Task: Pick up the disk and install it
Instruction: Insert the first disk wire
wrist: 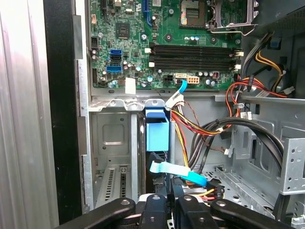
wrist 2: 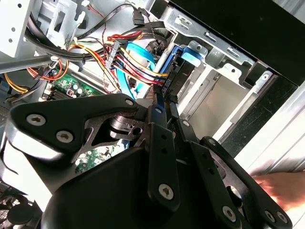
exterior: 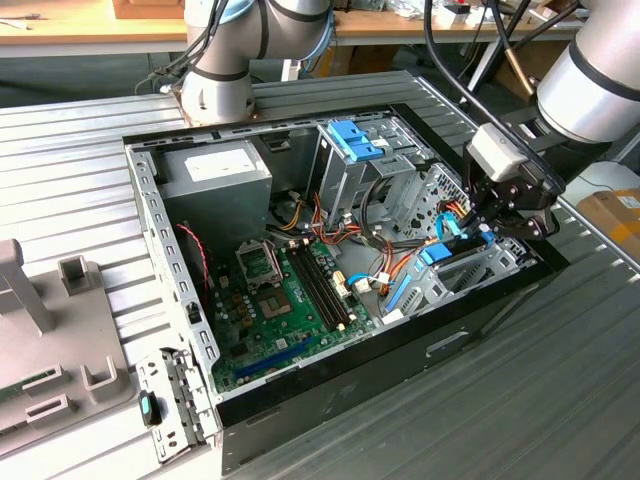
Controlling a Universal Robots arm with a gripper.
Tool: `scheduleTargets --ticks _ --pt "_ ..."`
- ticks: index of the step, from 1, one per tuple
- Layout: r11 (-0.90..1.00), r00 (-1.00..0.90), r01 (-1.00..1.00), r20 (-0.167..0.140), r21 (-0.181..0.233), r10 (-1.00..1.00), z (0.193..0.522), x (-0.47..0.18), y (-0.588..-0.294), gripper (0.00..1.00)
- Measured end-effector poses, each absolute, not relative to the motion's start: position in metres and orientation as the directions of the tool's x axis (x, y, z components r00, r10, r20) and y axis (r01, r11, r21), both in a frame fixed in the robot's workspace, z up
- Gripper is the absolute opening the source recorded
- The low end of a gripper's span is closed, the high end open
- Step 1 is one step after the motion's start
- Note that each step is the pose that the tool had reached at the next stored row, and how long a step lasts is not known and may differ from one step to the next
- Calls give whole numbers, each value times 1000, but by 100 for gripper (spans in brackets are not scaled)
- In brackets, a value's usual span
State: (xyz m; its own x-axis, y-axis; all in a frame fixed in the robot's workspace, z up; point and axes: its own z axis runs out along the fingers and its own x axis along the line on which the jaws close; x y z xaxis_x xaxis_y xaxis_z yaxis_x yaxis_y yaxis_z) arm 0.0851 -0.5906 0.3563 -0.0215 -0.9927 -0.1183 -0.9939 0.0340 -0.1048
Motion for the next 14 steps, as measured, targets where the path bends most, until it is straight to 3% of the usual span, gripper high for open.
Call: scheduleTargets --ticks 14 --pt "33 -20 -994 -124 -107 -992 353 87 -590 16"
